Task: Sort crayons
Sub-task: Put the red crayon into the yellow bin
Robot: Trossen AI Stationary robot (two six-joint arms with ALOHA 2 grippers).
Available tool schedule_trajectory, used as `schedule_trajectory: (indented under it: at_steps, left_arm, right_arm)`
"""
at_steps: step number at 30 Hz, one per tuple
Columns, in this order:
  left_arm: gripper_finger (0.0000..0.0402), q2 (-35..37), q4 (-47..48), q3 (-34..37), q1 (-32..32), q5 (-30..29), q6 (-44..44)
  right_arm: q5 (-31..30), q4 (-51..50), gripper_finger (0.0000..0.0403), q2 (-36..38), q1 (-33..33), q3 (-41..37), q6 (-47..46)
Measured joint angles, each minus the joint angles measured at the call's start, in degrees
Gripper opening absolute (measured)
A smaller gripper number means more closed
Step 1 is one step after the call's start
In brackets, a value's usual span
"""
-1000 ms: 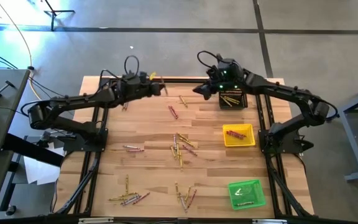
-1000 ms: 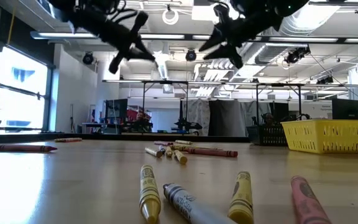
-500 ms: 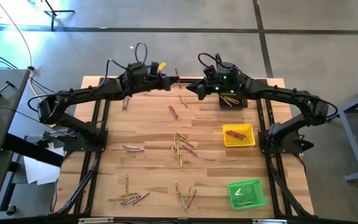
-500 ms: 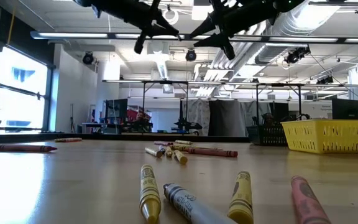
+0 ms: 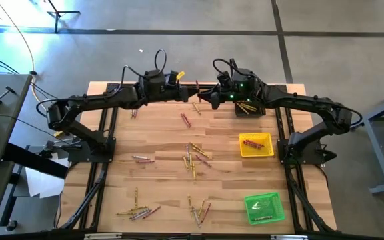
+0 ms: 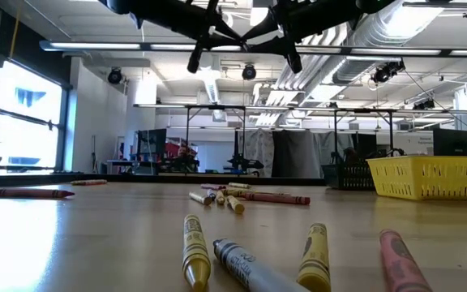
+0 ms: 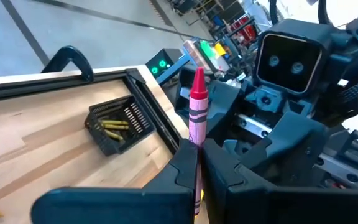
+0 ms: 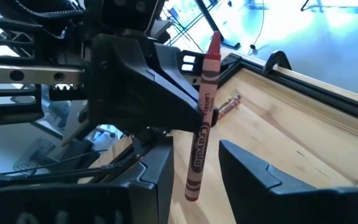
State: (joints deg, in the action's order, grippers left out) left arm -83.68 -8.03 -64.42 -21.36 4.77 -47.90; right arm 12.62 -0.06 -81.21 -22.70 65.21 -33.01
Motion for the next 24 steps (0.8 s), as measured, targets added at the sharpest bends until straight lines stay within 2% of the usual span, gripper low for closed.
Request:
schedule_trajectory:
  at_steps: [10, 14, 18, 24]
  left_arm:
    - [0.0000, 0.0, -2.8, 0.0, 0.4, -0.4, 1.5]
    - [0.0000, 0.0, -2.6, 0.0, 0.5, 0.0, 1.9]
    - [0.0000, 0.0, -2.6, 0.0, 0.5, 0.5, 5.6]
    - [0.0007, 0.0, -2.2, 0.0, 1.2, -0.4, 10.7]
  right_arm:
    - [1.1, -0.1, 0.0105, 0.0, 0.0, 0.0, 1.1]
    - [1.1, -0.1, 0.0073, 0.0, 0.0, 0.0, 2.0]
    - [1.6, -0.1, 0.0020, 0.0, 0.0, 0.0, 2.5]
    - [2.4, -0.3, 0.0012, 0.0, -0.1, 0.0, 3.0]
